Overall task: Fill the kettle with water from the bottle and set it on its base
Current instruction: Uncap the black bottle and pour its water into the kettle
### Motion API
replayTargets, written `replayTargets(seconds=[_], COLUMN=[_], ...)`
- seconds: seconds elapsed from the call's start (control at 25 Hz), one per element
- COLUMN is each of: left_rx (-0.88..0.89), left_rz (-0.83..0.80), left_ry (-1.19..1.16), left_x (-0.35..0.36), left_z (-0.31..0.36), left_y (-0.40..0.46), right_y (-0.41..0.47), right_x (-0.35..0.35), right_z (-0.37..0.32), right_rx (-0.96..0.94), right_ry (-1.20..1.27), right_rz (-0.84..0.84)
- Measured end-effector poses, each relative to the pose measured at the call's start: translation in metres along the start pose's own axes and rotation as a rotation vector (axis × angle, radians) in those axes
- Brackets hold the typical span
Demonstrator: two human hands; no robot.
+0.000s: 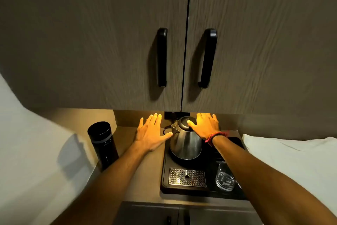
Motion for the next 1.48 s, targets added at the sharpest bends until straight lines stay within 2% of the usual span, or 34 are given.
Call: replayTargets(seconds=[0.08,0.28,0.36,0.4,0.44,0.48,0.52,0.64,0.84,1.0,1.08,1.16,1.24,1.4,1.48], left_rx=[-0.012,-0.005,0.007,0.008,0.002,-0.002,-0.005,-0.007,-0.113,-0.256,-0.307,-0.327,-0.327,-0.365,-0.382], left_rz=[-0.016,-0.011,0.031,0.054,0.068,0.076,0.079,0.080,0.093,-0.109,-0.235,-0.330,-0.363,-0.305,-0.296], left_ry=[0.038,0.075,0.071,0.072,0.075,0.082,0.088,0.081,0.187,0.203,0.225,0.192,0.164,0.002,-0.042], left_x=[0.009,0.013,0.006,0.002,-0.002,-0.006,-0.010,-0.024,-0.055,-0.075,-0.079,-0.082,-0.088,-0.097,-0.095], left_z=[0.002,-0.001,-0.001,-0.002,-0.003,-0.003,-0.004,-0.015,-0.061,-0.101,-0.120,-0.136,-0.147,-0.162,-0.167], left_y=[0.011,0.024,0.028,0.030,0.030,0.030,0.030,0.024,0.006,-0.009,-0.018,-0.026,-0.034,-0.043,-0.048], right_y=[0.013,0.021,0.021,0.019,0.019,0.017,0.020,0.026,0.021,0.030,0.034,0.032,0.025,0.023,0.021], right_x=[0.008,0.017,0.017,0.020,0.030,0.037,0.041,0.033,0.035,0.011,0.005,0.014,0.030,0.043,0.061], right_z=[0.005,0.007,0.019,0.032,0.050,0.065,0.074,0.066,0.052,0.030,0.014,-0.001,-0.029,-0.109,-0.123], right_rx=[0.053,0.035,0.106,0.182,0.339,0.423,0.453,0.329,0.253,0.309,0.293,0.263,0.286,0.102,0.045], right_ry=[0.028,0.241,0.366,0.342,0.402,0.536,0.666,0.708,0.723,0.808,0.772,0.747,0.855,0.851,0.681], right_rz=[-0.105,-0.085,-0.168,-0.266,-0.377,-0.402,-0.326,-0.099,-0.036,0.054,-0.017,-0.165,-0.294,-0.184,-0.217])
Point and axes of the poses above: each hand's wrist, its own y-axis towards the middle knuckle, its own x-axis out of the palm, z = x × y, the point moved 3 cm from there along y, towards the middle knuckle, and after that the axes turned 5 degrees about -x, right-handed, at the moved point
